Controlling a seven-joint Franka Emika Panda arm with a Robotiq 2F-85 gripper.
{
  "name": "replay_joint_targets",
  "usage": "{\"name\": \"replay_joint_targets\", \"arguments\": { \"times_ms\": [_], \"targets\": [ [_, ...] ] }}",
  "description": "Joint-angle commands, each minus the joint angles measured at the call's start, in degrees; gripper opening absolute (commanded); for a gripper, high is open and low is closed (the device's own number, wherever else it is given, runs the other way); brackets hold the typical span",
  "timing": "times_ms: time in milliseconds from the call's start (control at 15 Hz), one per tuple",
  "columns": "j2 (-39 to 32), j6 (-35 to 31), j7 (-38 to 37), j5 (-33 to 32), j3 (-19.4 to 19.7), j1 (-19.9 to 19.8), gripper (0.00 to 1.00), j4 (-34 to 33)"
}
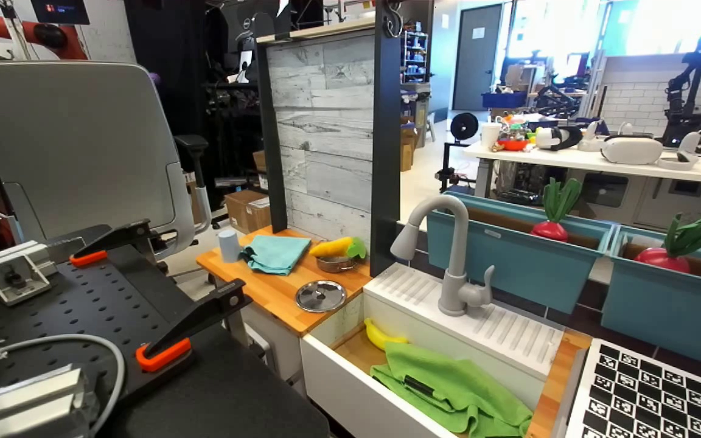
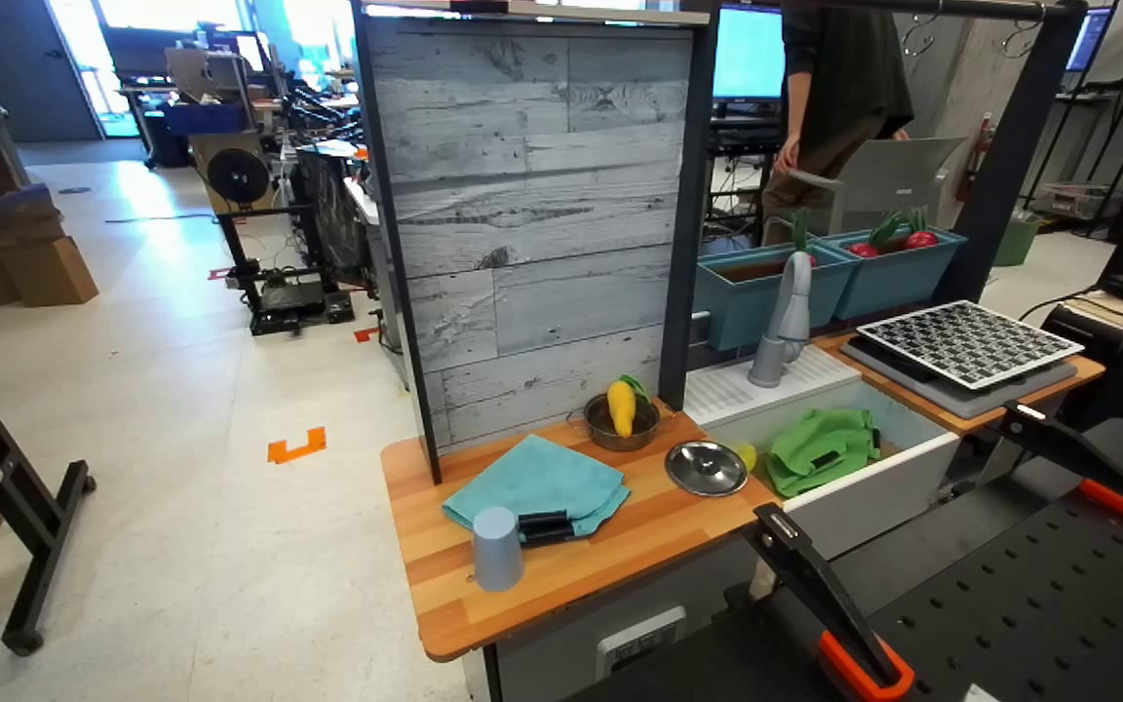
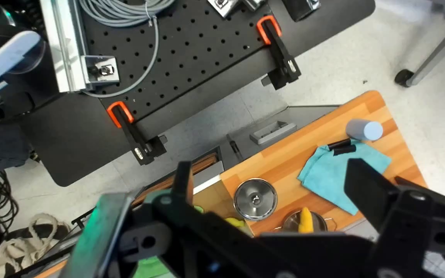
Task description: Move the blue cloth
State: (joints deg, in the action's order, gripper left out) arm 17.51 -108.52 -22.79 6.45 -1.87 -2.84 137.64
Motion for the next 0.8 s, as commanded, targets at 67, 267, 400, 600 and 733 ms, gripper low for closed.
{"name": "replay_joint_targets", "arguments": {
  "times_ms": [67,267,400,600,733],
  "targets": [
    [-9.0,-13.3,-8.2,3.3,-2.2,1.1,1.0,1.4],
    [-15.6,-22.1,-11.3,5.1,-3.0,2.6,1.0,1.7],
    [-20.5,-27.1,-13.3,6.0,-3.1,4.0,1.0,0.6],
    [-28.2,-33.3,-15.7,7.2,-3.2,6.2,1.0,-2.2],
    [-33.1,-36.1,-17.0,7.5,-3.1,7.6,1.0,-4.8]
  ]
}}
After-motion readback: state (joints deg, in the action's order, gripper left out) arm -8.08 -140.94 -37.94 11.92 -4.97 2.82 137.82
